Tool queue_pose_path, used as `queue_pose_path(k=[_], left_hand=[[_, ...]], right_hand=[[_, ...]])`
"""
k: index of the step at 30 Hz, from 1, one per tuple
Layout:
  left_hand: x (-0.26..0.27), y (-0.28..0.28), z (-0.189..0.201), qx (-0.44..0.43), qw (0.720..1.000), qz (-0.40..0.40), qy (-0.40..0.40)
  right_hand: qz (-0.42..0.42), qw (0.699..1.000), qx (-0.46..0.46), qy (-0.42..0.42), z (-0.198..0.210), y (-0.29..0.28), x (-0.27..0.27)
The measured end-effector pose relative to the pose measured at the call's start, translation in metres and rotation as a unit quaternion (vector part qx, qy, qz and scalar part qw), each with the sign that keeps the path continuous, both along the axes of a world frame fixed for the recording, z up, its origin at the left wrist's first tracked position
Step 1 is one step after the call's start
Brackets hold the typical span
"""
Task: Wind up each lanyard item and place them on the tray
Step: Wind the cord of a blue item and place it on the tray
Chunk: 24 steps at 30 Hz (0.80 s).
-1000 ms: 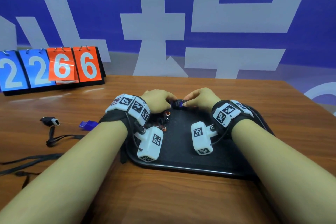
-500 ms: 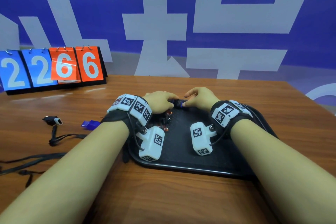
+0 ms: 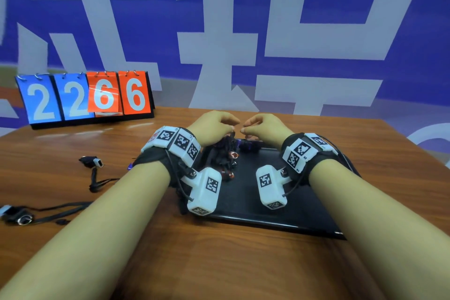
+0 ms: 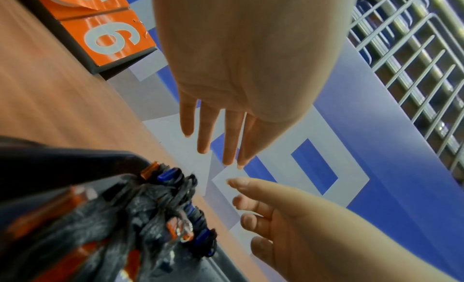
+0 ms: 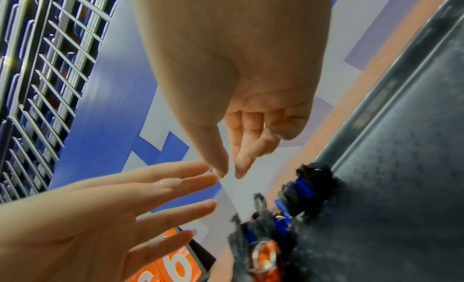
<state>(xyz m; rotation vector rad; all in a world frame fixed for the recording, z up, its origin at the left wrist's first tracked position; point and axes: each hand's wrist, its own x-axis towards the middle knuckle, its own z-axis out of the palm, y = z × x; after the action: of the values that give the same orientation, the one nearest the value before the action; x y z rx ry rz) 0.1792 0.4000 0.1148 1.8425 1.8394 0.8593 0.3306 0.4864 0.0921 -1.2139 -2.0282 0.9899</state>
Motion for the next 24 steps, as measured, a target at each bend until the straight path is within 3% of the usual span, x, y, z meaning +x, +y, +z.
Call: queue_pose_path(k=[7, 13, 20, 24], left_hand=[[-0.019, -0.045, 0.021, 0.088, 0.984, 0.106, -0.11], [-0.054, -0.091, 0.024, 0.107, 0.955, 0.173, -0.214], [-0.102, -0.134, 0.011, 0.116, 0.952, 0.208, -0.192], [-0.128, -0.149, 0.001, 0.1, 0.946, 0.223, -0.214]], right_hand=[[0.035, 0.999, 0.005, 0.009, 0.039, -0.054, -0.02], [0.097, 0.995, 0.002, 0.007, 0.046, -0.094, -0.058], [0.13, 0.991, 0.01, -0.026, 0.029, -0.122, -0.111], [0.143, 0.981, 0.047, -0.121, 0.014, -0.13, -0.143]])
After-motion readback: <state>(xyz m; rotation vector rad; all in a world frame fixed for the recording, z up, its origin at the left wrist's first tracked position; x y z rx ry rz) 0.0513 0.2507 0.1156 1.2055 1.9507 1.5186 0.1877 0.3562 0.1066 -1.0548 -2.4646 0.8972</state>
